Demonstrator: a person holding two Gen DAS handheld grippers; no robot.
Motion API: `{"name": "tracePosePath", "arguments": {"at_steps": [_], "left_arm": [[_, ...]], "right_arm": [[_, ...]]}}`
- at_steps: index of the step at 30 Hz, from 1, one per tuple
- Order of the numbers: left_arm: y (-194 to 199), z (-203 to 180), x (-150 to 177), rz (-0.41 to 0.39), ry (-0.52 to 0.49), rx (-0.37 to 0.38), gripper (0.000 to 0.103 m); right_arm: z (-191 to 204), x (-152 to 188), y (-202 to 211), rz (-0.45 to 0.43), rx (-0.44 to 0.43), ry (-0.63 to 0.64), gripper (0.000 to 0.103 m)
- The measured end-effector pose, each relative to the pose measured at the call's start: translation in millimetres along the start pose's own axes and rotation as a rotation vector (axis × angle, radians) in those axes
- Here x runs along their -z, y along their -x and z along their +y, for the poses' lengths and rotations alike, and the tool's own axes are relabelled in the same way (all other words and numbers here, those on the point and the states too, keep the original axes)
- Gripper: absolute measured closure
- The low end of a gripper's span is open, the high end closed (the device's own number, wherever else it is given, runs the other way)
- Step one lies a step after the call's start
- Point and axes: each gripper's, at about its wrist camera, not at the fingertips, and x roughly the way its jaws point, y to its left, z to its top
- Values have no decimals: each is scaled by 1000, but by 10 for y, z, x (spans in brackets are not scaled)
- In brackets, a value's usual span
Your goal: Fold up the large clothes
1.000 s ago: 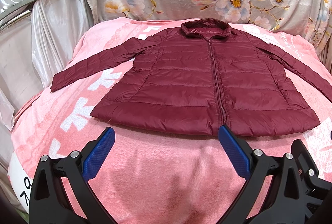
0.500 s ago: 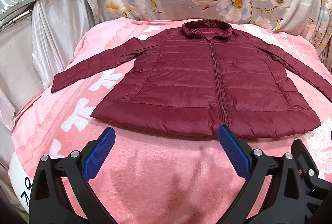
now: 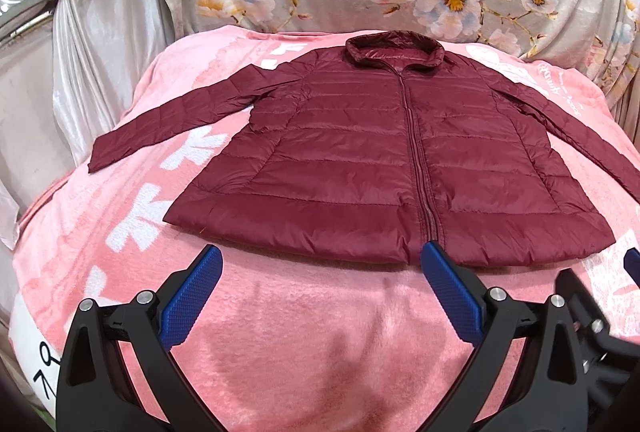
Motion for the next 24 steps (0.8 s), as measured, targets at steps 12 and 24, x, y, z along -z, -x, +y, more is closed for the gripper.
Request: {"name": "tracePosePath", "arguments": {"at_steps": [12, 24], "left_arm": [[-718, 147, -442, 20, 26, 24, 6], [-1374, 383, -951, 23, 154, -47, 5]], "right_arm": [[-1910, -497, -716, 25, 141, -402, 5], [-3725, -428, -1385, 9, 245, -876, 13]]}}
